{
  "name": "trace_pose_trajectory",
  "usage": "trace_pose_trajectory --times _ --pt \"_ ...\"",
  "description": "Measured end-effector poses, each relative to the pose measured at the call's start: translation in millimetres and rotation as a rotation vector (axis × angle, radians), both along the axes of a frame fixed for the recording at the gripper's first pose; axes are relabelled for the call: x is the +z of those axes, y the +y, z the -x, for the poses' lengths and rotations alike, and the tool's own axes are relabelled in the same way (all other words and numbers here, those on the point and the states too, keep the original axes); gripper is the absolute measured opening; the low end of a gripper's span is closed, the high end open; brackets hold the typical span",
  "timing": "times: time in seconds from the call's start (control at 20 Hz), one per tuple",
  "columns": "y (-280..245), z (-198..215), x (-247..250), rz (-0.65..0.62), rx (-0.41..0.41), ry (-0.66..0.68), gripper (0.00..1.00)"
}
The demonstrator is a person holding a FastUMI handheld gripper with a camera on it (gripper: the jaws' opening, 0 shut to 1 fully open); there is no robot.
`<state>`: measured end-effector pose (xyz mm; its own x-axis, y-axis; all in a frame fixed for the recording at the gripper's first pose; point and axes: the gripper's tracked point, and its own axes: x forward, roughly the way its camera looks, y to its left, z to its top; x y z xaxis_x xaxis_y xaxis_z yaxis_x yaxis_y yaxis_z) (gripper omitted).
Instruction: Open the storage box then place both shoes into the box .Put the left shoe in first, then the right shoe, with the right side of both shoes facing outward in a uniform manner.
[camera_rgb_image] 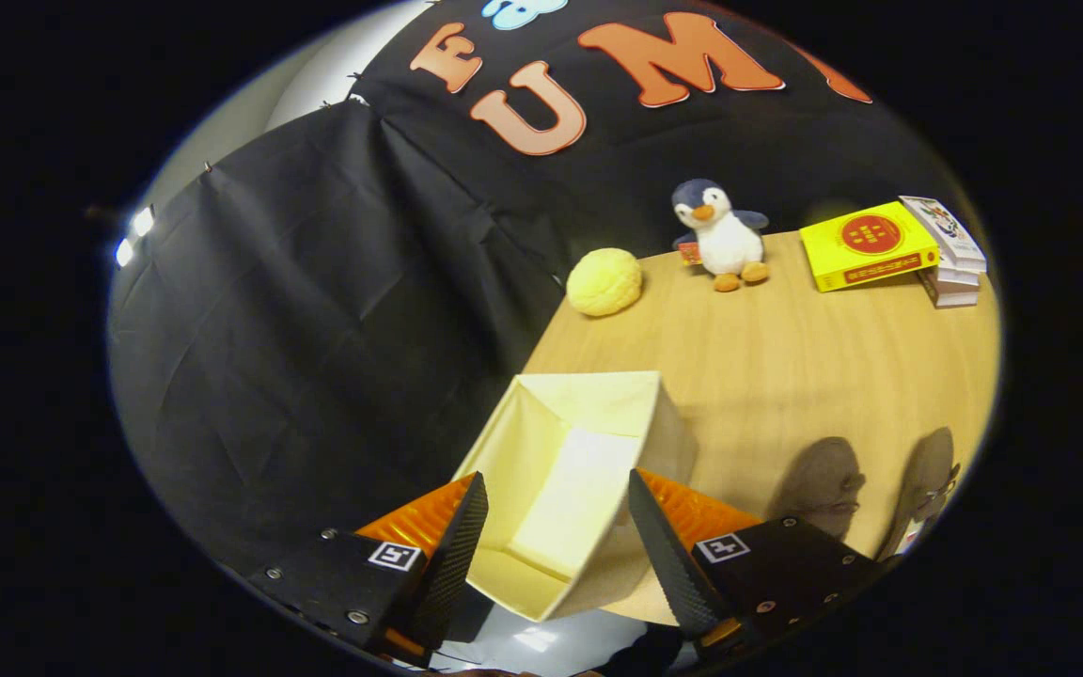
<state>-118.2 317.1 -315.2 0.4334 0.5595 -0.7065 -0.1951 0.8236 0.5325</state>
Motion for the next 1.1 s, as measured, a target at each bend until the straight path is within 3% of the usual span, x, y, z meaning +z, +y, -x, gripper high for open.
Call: trace_pose_trajectory --times 0.45,0.85,1.1 --pt "-127 34 -89 0.311 -0.031 0.006 0.91" --pt "-167 57 -148 0.438 -0.049 0.086 0.77" --pt "-176 55 -177 0.483 -0.057 0.121 0.55"
